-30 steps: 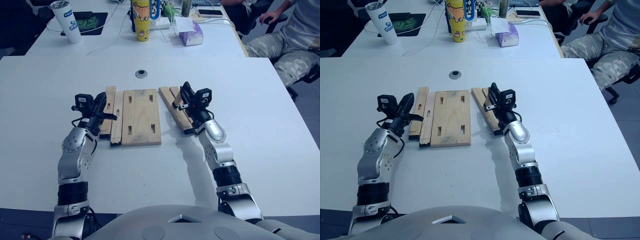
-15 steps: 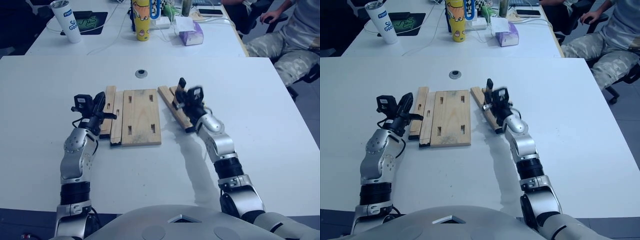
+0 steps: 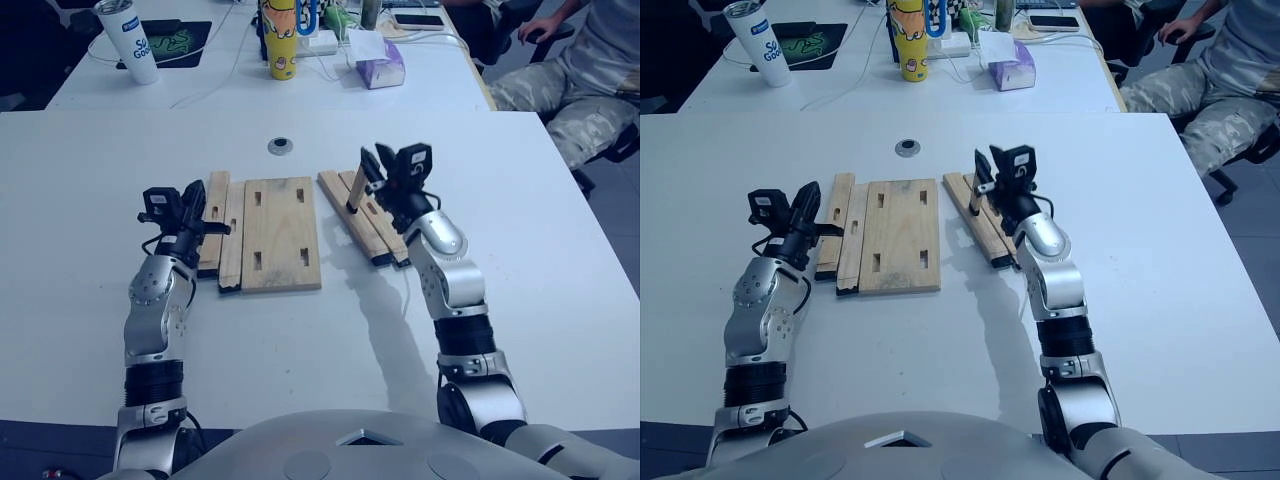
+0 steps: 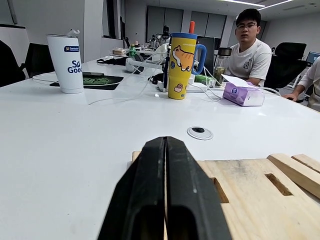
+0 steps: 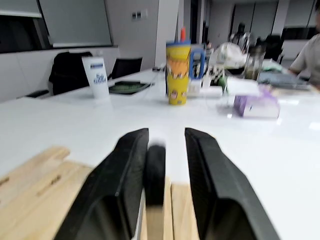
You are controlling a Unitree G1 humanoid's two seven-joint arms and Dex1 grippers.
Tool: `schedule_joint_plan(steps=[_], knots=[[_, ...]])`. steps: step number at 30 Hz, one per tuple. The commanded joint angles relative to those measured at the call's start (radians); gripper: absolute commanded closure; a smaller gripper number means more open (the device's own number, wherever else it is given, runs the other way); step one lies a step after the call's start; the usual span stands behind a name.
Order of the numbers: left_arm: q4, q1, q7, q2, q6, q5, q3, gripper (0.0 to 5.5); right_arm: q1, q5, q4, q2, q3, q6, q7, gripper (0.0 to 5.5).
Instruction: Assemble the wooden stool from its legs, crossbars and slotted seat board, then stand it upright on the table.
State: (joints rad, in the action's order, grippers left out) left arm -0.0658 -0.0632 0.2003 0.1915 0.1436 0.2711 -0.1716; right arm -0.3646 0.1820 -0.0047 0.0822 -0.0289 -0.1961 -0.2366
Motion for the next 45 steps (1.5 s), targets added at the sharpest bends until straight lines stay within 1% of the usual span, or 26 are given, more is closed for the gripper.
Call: schedule_joint_plan(steps=[1, 3, 7, 11, 12, 15, 17, 19, 23, 27, 34, 36, 38, 41, 44, 45], knots=[[0.009, -0.006, -0.006, -0.003, -0.011, -0.013, -0.001, 5.50, -0.120, 0.006, -0.045, 0.005, 0.045, 0.012, 0.033, 4.17], [0.007, -0.005, -0.008, -0.006, -0.013, -0.014, 0.000, 5.50, -0.174, 0.014, -0.045, 0.005, 0.058, 0.011, 0.036, 4.17], [0.008, -0.004, -0.012, -0.011, -0.016, -0.016, 0.002, 5.50, -0.242, 0.020, -0.040, 0.009, 0.061, 0.024, 0.012, 4.77], [0.007, -0.001, -0.013, -0.014, -0.019, -0.016, 0.003, 5.50, -0.226, 0.021, -0.042, 0.009, 0.034, 0.021, -0.022, 5.41], [0.006, 0.000, -0.013, -0.014, -0.020, -0.016, 0.002, 5.50, -0.210, 0.021, -0.030, 0.008, 0.026, -0.002, -0.027, 5.49], [0.005, 0.001, -0.015, -0.015, -0.019, -0.016, 0.001, 5.50, -0.152, 0.001, 0.024, 0.018, -0.013, -0.085, -0.043, 5.49], [0.006, -0.002, -0.015, -0.016, -0.019, -0.016, 0.001, 5.50, -0.104, -0.029, 0.076, 0.036, -0.055, -0.199, -0.043, 5.49], [0.005, -0.003, -0.015, -0.016, -0.017, -0.015, 0.001, 5.50, -0.075, -0.059, 0.114, 0.048, -0.077, -0.271, -0.031, 5.49], [0.011, -0.008, -0.014, -0.014, -0.019, -0.015, -0.002, 5.50, -0.081, -0.046, 0.106, 0.040, -0.070, -0.294, -0.037, 5.49], [0.020, -0.019, -0.011, -0.013, -0.022, -0.016, -0.001, 5.50, -0.101, -0.055, 0.103, 0.029, -0.046, -0.221, -0.011, 5.49], [0.017, -0.020, -0.006, -0.008, -0.021, -0.016, -0.001, 5.50, -0.062, -0.032, -0.069, -0.028, 0.053, 0.109, 0.066, 5.49], [0.011, -0.010, -0.008, -0.012, -0.023, -0.017, 0.000, 5.50, -0.034, -0.020, -0.098, -0.030, 0.074, 0.122, 0.075, 5.49], [0.004, 0.003, -0.013, -0.021, -0.027, -0.020, 0.004, 5.50, 0.012, -0.011, -0.115, -0.015, 0.084, 0.094, 0.065, 5.49], [-0.029, 0.024, -0.024, -0.038, -0.024, -0.023, 0.014, 5.50, 0.121, 0.030, -0.174, 0.030, 0.094, -0.018, 0.027, 5.49], [-0.070, 0.044, -0.049, -0.063, -0.022, -0.023, 0.022, 5.50, 0.253, 0.100, -0.271, 0.116, 0.079, -0.166, -0.080, 5.49], [-0.082, 0.051, -0.059, -0.075, -0.022, -0.025, 0.025, 5.50, 0.283, 0.125, -0.293, 0.150, 0.071, -0.222, -0.119, 5.28]])
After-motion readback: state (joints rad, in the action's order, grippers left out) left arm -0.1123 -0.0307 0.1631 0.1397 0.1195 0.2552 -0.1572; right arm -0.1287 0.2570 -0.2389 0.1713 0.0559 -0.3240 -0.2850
